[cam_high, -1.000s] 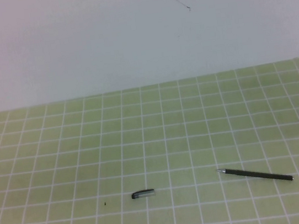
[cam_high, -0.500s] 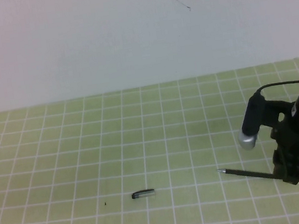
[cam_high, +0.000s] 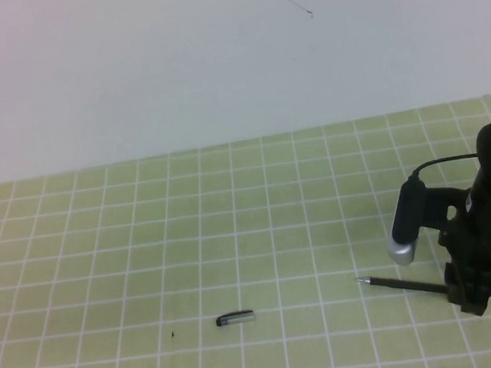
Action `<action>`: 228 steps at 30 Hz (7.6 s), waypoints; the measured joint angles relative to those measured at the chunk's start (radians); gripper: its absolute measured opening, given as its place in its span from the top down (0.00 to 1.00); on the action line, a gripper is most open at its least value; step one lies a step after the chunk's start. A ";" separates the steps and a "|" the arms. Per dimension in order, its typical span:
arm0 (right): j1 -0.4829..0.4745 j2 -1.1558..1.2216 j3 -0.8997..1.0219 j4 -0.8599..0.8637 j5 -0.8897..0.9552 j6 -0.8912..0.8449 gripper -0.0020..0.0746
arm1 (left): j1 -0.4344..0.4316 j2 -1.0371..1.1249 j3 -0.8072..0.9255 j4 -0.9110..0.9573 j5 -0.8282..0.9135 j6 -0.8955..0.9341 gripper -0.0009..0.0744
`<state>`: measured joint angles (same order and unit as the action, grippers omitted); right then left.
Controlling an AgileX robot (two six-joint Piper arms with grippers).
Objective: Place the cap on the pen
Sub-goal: Put the cap on the pen
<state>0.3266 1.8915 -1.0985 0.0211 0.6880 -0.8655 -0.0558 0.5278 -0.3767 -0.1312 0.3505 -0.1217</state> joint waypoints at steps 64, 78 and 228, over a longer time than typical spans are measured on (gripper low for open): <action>-0.124 -0.050 -0.404 0.010 0.546 0.408 0.98 | -0.380 1.244 -0.725 -0.321 0.351 1.252 0.48; -0.124 -0.050 -0.404 0.065 0.544 0.408 0.98 | -0.382 1.345 -0.737 -0.336 0.285 1.267 0.53; 0.207 -0.263 0.220 0.823 0.566 -0.151 0.98 | -0.799 0.512 -0.067 -0.788 0.019 2.295 0.99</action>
<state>0.5336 1.6282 -0.8785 0.8443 1.2535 -1.0166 -0.8544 1.0396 -0.4440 -0.9194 0.3699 2.1733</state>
